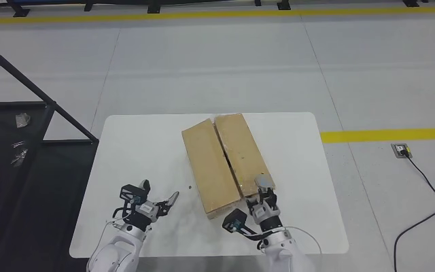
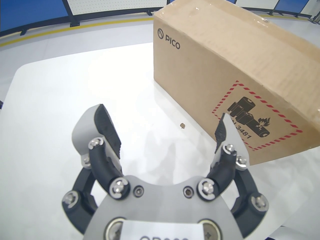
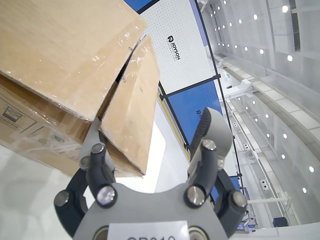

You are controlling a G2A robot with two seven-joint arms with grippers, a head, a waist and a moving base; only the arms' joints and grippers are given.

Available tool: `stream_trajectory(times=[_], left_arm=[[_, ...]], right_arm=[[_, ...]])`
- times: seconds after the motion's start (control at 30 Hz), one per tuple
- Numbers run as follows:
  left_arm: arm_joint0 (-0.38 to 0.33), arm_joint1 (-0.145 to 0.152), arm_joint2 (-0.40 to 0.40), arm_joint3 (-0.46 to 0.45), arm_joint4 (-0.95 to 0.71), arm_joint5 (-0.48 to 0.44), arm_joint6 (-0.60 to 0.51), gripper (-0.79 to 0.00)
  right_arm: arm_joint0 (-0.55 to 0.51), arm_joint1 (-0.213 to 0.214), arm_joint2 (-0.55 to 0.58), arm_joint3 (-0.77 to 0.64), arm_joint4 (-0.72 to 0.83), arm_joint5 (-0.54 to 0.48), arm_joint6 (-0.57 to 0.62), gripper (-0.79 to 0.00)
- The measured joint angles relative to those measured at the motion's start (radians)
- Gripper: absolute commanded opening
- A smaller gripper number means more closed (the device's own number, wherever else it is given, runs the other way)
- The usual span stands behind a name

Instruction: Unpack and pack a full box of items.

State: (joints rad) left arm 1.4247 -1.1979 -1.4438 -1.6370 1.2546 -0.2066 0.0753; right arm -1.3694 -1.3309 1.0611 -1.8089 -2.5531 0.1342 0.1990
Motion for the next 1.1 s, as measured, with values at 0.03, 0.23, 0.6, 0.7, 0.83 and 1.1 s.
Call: stream_trajectory(times=[0.03,0.23,0.6,0.7,0.83,1.1], left_arm=[[0.0,0.0,-0.002,-0.001,0.0,-0.001,-0.001,0.0],[-0.002,0.001,-0.009,0.0,-0.003,-0.009,-0.006,0.0],[-0.007,0.003,0.002,0.006,0.033,-0.05,-0.015,0.0],[-0.002,0.006,0.002,0.012,0.058,-0.079,-0.023,0.0],[0.003,0.011,0.007,0.018,0.099,-0.117,-0.027,0.0],[0.007,0.013,0.028,0.015,0.148,-0.139,-0.018,0.0]], right_arm=[[0.003,-0.002,-0.001,0.004,0.002,0.001,0.0,-0.76],[0.003,-0.004,-0.002,0.006,-0.004,-0.016,-0.021,-0.785],[-0.038,0.005,0.033,-0.04,0.001,-0.061,-0.147,-0.785],[-0.05,0.009,0.043,-0.052,-0.002,-0.075,-0.181,-0.785],[-0.07,0.013,0.051,-0.065,-0.018,-0.083,-0.206,-0.785],[-0.097,0.016,0.06,-0.086,-0.021,-0.107,-0.217,0.0]])
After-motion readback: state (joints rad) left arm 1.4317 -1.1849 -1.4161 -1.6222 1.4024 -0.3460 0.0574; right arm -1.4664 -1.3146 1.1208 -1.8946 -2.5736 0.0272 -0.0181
